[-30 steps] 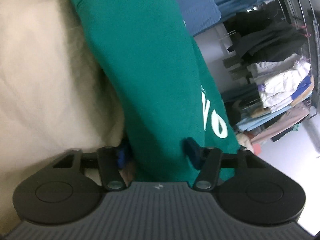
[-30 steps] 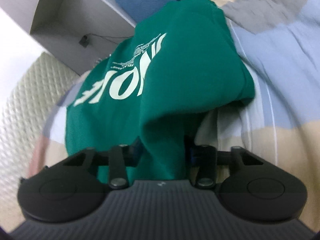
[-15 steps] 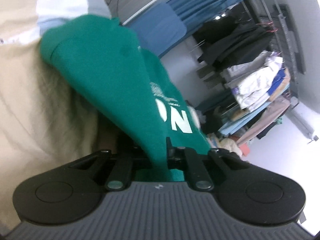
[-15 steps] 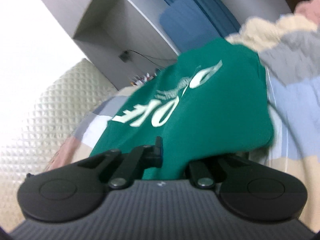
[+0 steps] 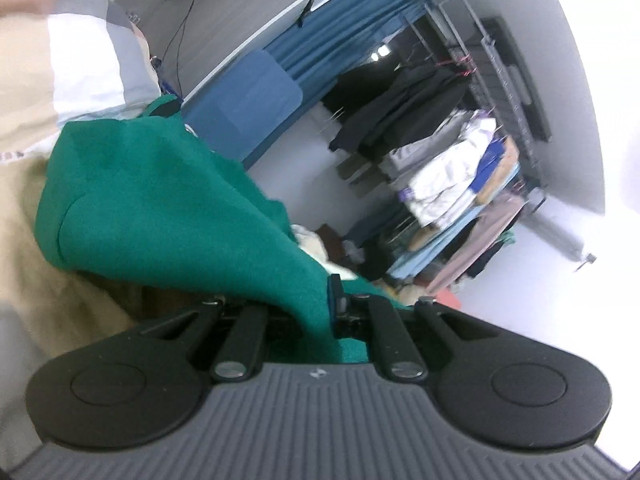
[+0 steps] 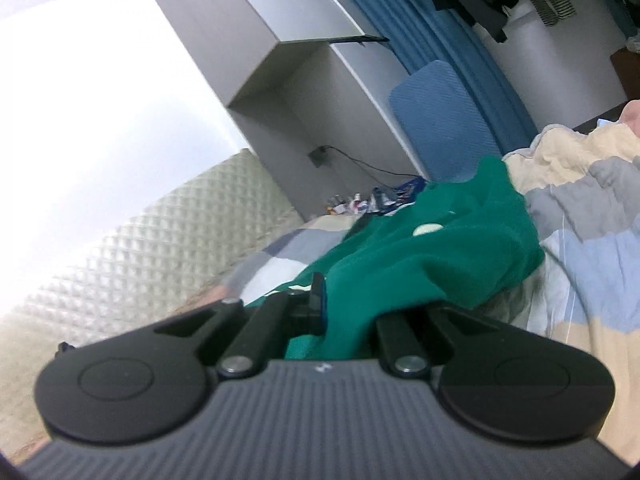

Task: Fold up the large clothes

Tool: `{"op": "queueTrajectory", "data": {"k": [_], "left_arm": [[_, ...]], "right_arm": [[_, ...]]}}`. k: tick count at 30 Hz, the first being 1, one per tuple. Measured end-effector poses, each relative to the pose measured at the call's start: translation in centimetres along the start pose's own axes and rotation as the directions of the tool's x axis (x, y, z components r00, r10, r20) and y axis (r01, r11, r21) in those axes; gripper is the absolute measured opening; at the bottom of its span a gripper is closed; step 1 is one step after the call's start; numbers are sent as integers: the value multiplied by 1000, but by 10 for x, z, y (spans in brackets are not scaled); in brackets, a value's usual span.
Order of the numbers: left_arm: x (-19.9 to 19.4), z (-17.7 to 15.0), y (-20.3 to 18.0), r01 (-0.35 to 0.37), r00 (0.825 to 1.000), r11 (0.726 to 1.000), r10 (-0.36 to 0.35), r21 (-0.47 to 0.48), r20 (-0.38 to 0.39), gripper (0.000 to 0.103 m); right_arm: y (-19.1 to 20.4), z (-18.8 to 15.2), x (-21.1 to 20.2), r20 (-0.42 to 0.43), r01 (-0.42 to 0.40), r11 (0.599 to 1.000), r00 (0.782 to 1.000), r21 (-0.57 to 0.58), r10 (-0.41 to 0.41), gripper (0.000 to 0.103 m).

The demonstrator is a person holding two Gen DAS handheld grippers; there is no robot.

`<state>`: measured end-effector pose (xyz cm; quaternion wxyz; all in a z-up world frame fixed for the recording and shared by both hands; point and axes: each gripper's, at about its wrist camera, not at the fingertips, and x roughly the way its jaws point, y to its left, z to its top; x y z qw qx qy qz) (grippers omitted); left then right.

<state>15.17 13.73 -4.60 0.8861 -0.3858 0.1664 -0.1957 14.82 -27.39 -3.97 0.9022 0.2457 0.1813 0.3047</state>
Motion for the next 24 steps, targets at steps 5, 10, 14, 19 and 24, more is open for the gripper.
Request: {"op": "queueTrajectory", "data": {"k": [5,10,14,19,24], "left_arm": [[-71,-28,-27,26,1000,1000,-26,-5,8,10],[-121,-62,-33,-27,999,999,27,-20,-27,11],[-118,-73,-22,-94,993,994,90,-48,-80,12],[-97,-76,0,-167,980,977,149,-130,-135,66],[-77,-72,40,-217,972,910,167,-352,-168,78]], "right_arm": [[26,-7,-44,35,-55,998,998,-12,56,6],[34,-27,-66,-27,-6,1000,1000,-1,6,6],[23,-46,-52,-120,110,991,988,76,-100,7],[12,-64,-34,-208,201,972,963,119,-173,11],[-23,-80,-23,-287,316,907,929,280,-235,40]]}}
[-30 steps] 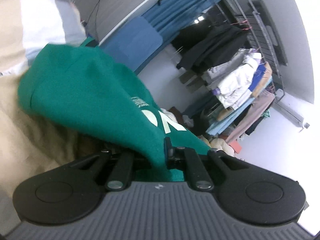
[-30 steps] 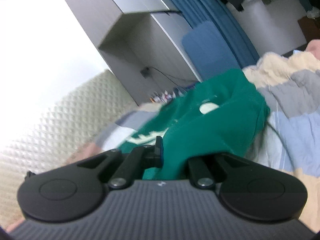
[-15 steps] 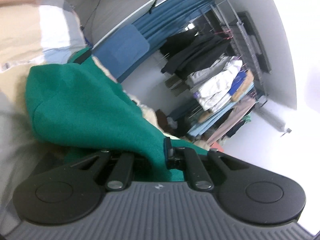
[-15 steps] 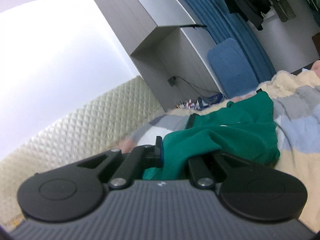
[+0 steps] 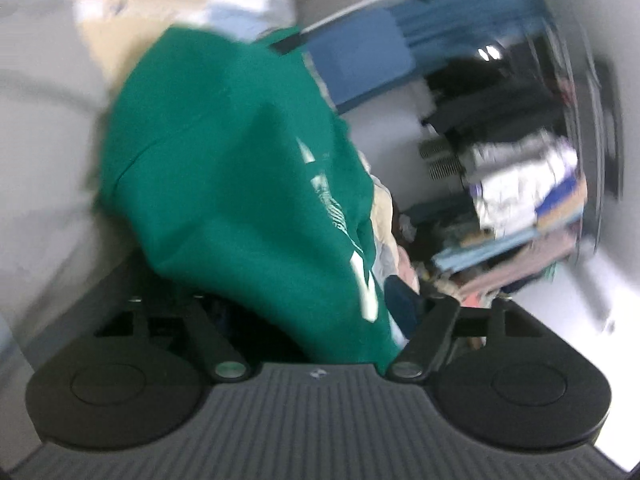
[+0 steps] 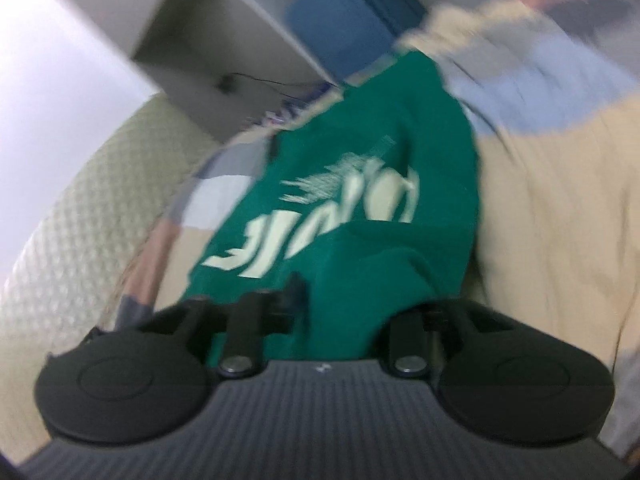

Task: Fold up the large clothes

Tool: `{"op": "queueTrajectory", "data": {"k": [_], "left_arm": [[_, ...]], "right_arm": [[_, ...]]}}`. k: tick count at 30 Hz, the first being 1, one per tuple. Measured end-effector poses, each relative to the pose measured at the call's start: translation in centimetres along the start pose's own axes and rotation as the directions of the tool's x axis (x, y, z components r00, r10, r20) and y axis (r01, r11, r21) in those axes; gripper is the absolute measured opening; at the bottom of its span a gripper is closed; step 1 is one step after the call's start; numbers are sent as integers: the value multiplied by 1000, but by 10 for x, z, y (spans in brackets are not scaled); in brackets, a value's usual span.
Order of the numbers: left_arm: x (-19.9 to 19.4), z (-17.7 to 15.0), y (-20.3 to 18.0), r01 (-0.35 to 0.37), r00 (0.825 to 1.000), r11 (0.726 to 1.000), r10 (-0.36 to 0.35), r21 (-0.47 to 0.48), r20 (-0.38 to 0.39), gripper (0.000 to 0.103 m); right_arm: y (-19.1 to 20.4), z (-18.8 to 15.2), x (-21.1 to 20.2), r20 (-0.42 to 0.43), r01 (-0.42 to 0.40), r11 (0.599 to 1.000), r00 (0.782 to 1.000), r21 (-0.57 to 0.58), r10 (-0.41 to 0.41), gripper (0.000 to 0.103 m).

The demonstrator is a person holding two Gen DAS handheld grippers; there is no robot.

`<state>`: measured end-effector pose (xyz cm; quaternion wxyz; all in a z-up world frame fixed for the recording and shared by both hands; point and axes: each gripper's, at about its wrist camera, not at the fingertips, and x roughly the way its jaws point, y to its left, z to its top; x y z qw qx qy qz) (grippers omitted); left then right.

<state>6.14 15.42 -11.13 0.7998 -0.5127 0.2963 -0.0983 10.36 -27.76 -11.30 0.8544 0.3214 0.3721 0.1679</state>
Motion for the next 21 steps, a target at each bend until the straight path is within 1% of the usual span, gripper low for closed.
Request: {"op": "queueTrajectory", "data": {"k": [2,4,6,7,8,10,12,13,14,15,16,17,18,19,20,21], "left_arm": [[7,4,10,-10,1000,999,9,-44,-8,78],[15,7,16,-16,1000,998,15,-65,-11,78],[22,7,20,-1,1000,998,-1,-69,-19,78],[28,9,20,6,1000,998,-8,-68,-21,76],[31,10,20,10,1000,998,-11,-67,-18,76],[37,13,21,38,999,998,-38,-52,-7,76],[44,16,22,61,998,998,-62,-34,-26,66],[53,18,18,51,998,998,-52,-23,-39,54],[55,19,17,35,999,999,-36,-11,-38,39],[59,20,16,24,999,1000,-24,6,-31,32],[61,20,15,24,999,999,-23,26,-28,19],[61,21,13,28,999,999,-27,44,-21,10],[59,21,11,34,999,997,-34,64,-4,8],[53,22,8,40,999,995,-42,89,22,7],[46,21,4,49,997,992,-54,116,46,6],[39,20,1,60,995,989,-70,136,68,6]], "right_arm": [[-11,1,5,-15,16,998,1000,54,-15,40],[-17,3,8,-21,1,995,1000,104,1,40],[-14,6,9,-14,-5,995,1000,99,7,40],[-13,7,11,-11,-6,996,1000,92,7,42],[-13,8,15,-12,-9,996,1000,91,10,46],[-15,11,22,-13,-13,994,1000,110,15,51],[-15,13,29,-20,-18,995,1000,100,20,51],[-14,14,31,-25,-14,997,1000,81,16,51],[-12,15,34,-26,-5,999,1000,53,6,51],[-8,17,36,-28,7,1000,1000,11,-7,51],[-5,17,38,-27,25,999,999,-34,-26,47],[-2,18,40,-20,50,996,998,-71,-52,29],[1,17,41,-10,78,992,997,-104,-80,20],[3,17,39,-2,79,990,997,-121,-80,14],[3,18,36,11,65,990,998,-129,-64,10],[7,17,28,39,44,988,998,-147,-39,9]]}}
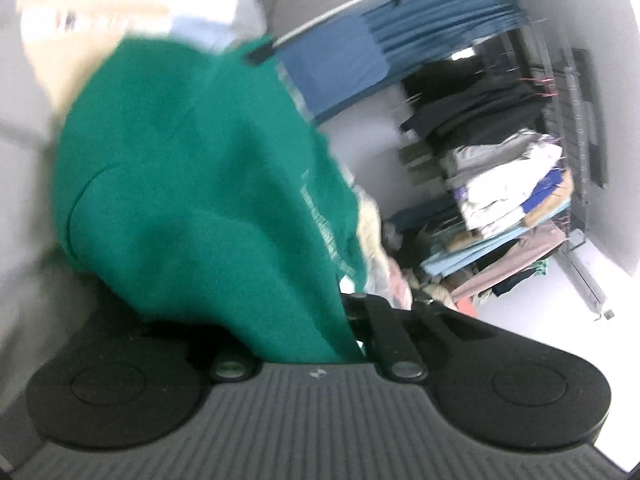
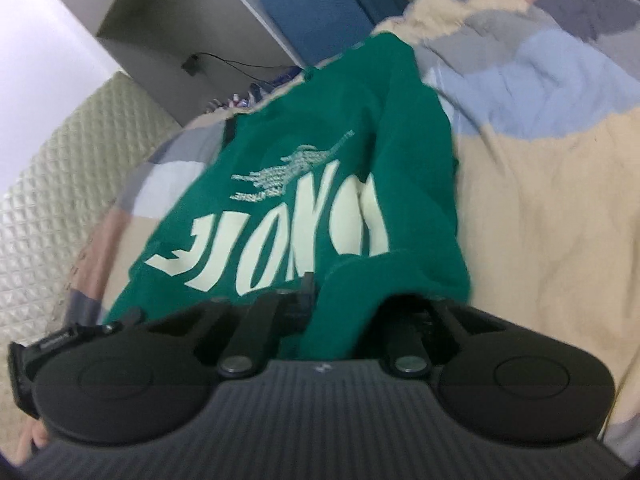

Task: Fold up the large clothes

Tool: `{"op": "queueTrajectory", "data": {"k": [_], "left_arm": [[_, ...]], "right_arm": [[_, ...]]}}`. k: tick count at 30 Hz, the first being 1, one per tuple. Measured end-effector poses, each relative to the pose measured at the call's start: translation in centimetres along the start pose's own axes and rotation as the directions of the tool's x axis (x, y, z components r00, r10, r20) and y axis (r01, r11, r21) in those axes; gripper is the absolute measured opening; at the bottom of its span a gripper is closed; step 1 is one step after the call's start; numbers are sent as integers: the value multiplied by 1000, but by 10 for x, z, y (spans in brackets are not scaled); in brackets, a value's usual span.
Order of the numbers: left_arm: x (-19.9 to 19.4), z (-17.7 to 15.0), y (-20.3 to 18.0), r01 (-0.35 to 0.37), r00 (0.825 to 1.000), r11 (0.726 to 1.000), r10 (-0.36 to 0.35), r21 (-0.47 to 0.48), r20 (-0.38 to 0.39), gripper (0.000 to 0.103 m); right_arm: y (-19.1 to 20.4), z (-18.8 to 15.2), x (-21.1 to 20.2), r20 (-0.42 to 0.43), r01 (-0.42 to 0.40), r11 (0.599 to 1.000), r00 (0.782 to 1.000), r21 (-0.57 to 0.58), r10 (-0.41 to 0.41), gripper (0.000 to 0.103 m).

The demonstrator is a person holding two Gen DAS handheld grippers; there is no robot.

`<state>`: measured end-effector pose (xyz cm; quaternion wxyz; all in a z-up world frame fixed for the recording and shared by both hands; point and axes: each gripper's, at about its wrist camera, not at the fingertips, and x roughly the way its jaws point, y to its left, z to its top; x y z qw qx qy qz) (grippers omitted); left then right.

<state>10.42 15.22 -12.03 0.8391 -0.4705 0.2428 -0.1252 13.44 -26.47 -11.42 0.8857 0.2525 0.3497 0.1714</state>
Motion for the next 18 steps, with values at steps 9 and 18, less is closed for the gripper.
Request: {"op": "queueTrajectory", "data": {"k": [9,18], "left_arm": [[-75,2,-53,172,975,977,-186,124,118,5],[-148,31,-175,255,927,918,-322,305,195,5]], "right_arm": [[68,12,-105,260,-84,923,946,-375,192,7],[123,86,-201,379,-146,875,859,-461,343,7]]}}
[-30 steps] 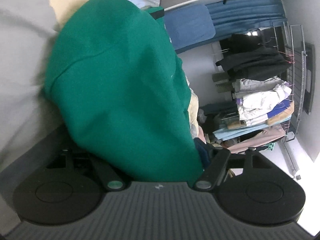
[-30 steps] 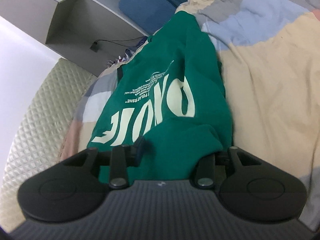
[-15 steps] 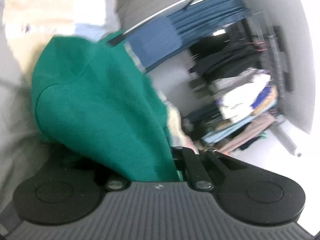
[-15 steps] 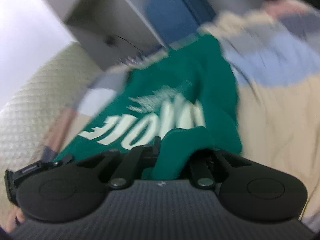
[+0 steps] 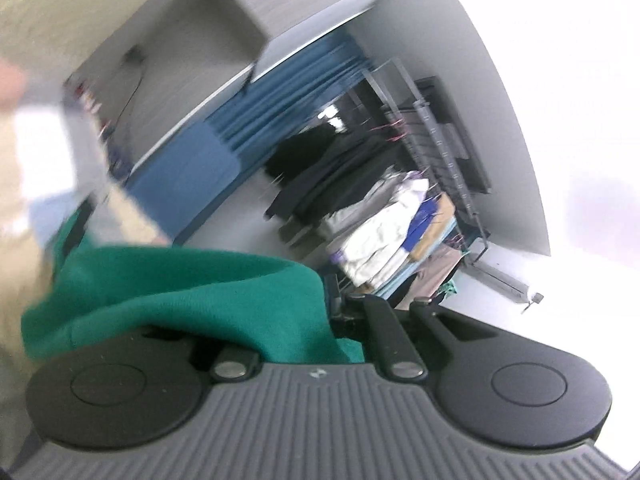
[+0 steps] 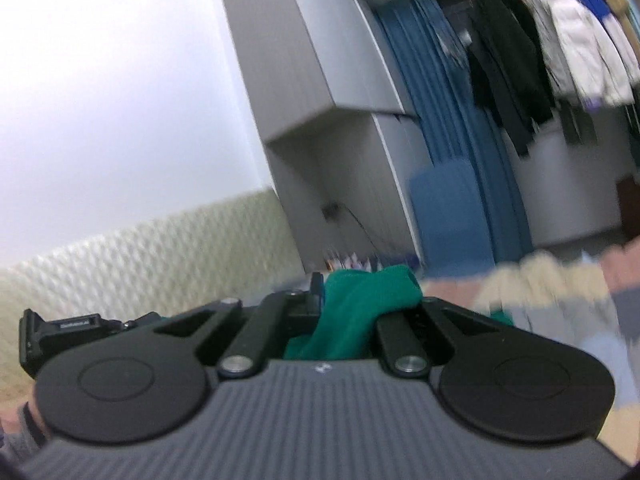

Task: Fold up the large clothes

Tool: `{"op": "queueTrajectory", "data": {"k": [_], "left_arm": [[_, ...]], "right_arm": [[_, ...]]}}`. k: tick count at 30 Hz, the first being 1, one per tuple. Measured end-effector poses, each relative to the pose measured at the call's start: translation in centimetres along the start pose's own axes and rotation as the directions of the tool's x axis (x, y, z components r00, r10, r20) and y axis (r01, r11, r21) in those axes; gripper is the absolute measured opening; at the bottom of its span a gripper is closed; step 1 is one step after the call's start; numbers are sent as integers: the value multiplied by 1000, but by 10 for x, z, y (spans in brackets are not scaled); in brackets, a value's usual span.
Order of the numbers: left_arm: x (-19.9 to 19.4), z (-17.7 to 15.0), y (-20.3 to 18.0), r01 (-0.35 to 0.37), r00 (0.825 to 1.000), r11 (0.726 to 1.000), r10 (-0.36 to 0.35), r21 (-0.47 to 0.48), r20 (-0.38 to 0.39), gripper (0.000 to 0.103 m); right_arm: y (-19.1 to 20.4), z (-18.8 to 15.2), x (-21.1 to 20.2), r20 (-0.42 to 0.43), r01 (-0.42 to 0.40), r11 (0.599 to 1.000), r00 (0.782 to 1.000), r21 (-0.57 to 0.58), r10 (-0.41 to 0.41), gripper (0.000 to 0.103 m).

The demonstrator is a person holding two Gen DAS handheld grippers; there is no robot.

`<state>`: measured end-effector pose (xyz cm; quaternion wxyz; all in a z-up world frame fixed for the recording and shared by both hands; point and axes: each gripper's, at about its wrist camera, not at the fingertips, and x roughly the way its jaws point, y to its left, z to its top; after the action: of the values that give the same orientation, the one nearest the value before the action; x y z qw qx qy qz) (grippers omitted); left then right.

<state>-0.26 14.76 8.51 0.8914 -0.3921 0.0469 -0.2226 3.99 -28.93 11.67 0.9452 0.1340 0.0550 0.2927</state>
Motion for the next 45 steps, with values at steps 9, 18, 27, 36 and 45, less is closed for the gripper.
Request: {"op": "queueTrajectory", "data": {"k": [9,18,27,36,45], "left_arm": [[1,104,-150,137,984,963,-159,232,83,6],[59,170,-234,59,994,929,-87,366,61,6],[196,112,-92,-174,978,917,204,359,-46,7],[323,36,128,-345,896,877,414,336,-162,7],[455,-37,335,-443,797,836,532,323,-285,7]], "right_arm": [[37,154,-34,220,-93,987,968,-134,121,7],[12,241,19,263,26,982,964,-185,24,7],[-99,145,144,23,170,980,985,-100,-169,8],[-188,0,270,-165,265,963,949,-47,-269,8],[-264,-129,381,-303,335,938,888,-84,-344,7]]}}
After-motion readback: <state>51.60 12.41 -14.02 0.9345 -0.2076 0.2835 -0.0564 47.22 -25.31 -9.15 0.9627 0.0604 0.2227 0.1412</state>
